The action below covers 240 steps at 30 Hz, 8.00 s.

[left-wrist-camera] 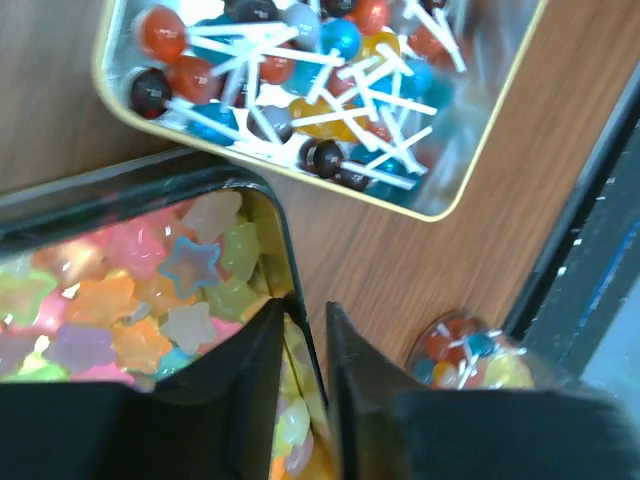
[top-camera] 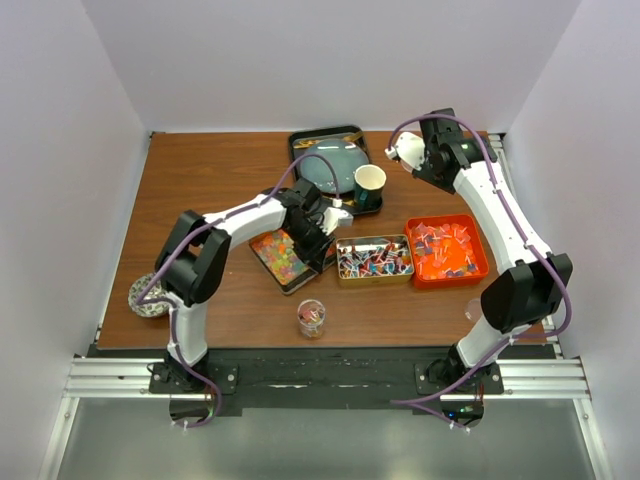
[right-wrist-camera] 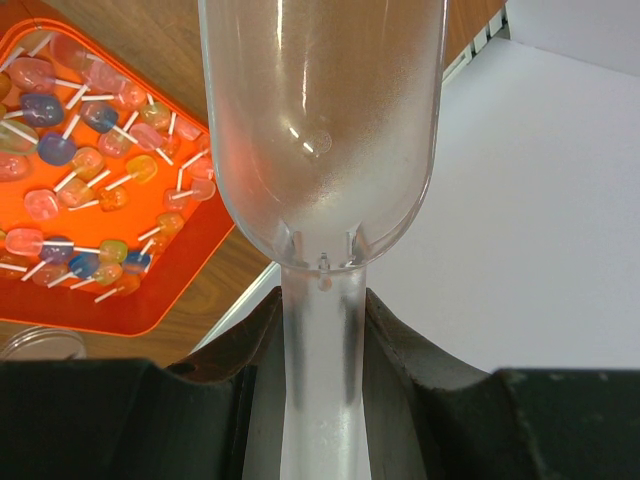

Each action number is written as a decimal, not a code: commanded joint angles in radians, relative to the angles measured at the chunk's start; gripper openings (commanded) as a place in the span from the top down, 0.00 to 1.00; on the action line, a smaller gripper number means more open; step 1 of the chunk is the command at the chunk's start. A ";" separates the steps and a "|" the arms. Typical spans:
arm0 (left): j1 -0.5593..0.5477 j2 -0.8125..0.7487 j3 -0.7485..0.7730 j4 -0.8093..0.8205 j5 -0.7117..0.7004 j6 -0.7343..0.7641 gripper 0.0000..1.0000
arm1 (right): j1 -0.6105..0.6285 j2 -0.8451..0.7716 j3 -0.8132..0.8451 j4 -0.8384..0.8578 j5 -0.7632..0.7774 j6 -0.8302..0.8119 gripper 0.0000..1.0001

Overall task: Pack the candies
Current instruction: Move the storage box to the center of the board, then adjust the spatula, then scoop the fake candies from the storage box, then place the fake candies in the packing bottle.

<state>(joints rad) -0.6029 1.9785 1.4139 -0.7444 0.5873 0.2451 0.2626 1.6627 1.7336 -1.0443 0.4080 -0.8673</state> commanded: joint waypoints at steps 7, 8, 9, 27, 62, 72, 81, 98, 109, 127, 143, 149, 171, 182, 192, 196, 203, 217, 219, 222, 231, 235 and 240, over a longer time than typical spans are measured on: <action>0.002 -0.042 0.094 -0.058 0.192 0.036 0.53 | 0.001 -0.014 0.066 -0.052 -0.073 0.019 1.00; 0.024 -0.058 0.088 -0.067 0.192 0.048 0.52 | 0.009 -0.018 0.066 -0.059 -0.110 0.019 1.00; 0.038 -0.078 0.080 -0.082 0.192 0.054 0.52 | 0.013 -0.029 0.066 -0.075 -0.130 0.019 1.00; 0.209 -0.320 0.033 0.149 0.574 0.036 1.00 | 0.385 0.040 0.101 -0.247 -0.399 0.062 1.00; 0.577 -0.675 -0.607 0.405 -0.140 -0.697 0.22 | 0.443 0.164 0.305 -0.367 -0.410 -0.151 1.00; 0.755 -0.581 -0.786 0.715 0.164 -1.076 0.36 | 0.530 0.377 0.469 -0.415 -0.157 -0.208 1.00; 0.764 -0.474 -0.787 0.794 0.210 -1.239 0.37 | 0.590 0.443 0.481 -0.421 -0.025 -0.252 1.00; 0.775 -0.343 -0.768 0.714 0.186 -1.313 0.34 | 0.664 0.546 0.462 -0.419 0.110 -0.280 1.00; 0.776 -0.326 -0.783 0.643 0.132 -1.274 0.35 | 0.678 0.641 0.570 -0.502 -0.032 -0.211 1.00; 0.775 -0.326 -0.810 0.675 0.129 -1.293 0.35 | 0.716 0.747 0.612 -0.461 -0.158 -0.062 1.00; 0.779 -0.343 -0.796 0.688 0.129 -1.282 0.34 | 0.688 0.744 0.496 -0.203 -0.360 0.177 1.00; 0.804 -0.345 -0.716 0.627 0.129 -1.226 0.32 | 0.641 0.671 0.400 -0.085 -0.474 0.235 1.00; 0.865 -0.389 -0.598 0.717 0.302 -1.093 0.23 | 0.512 0.312 -0.075 0.245 -0.687 0.160 1.00; 0.864 -0.385 -0.567 0.731 0.283 -1.017 0.22 | 0.429 0.025 -0.203 0.133 -0.830 0.035 1.00; 0.864 -0.391 -0.575 0.792 0.258 -0.992 0.23 | 0.428 -0.124 -0.151 -0.268 -0.781 -0.291 1.00; 0.864 -0.383 -0.560 0.797 0.263 -0.991 0.23 | 0.431 -0.101 -0.094 -0.399 -0.718 -0.390 1.00; 0.864 -0.392 -0.538 0.797 0.255 -0.984 0.24 | 0.512 -0.093 -0.060 -0.493 -0.586 -0.472 1.00; 0.864 -0.446 -0.578 0.820 0.255 -1.032 0.24 | 0.641 -0.090 -0.095 -0.516 -0.410 -0.476 1.00; 0.864 -0.454 -0.581 0.823 0.253 -1.040 0.24 | 0.665 -0.089 -0.101 -0.522 -0.377 -0.475 1.00; 0.864 -0.466 -0.586 0.824 0.256 -1.044 0.24 | 0.691 -0.087 -0.105 -0.525 -0.359 -0.466 1.00; 0.864 -0.510 -0.619 0.827 0.263 -1.066 0.25 | 0.757 -0.060 -0.114 -0.537 -0.259 -0.409 1.00; 0.864 -0.526 -0.641 0.830 0.263 -1.072 0.25 | 0.771 -0.050 -0.131 -0.536 -0.225 -0.388 1.00; 0.865 -0.543 -0.656 0.843 0.264 -1.089 0.25 | 0.796 -0.060 -0.150 -0.533 -0.149 -0.381 1.00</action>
<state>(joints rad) 0.2550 1.4746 0.7708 0.0521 0.8341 -0.8234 1.0355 1.6245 1.5959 -1.3396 0.1680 -1.2690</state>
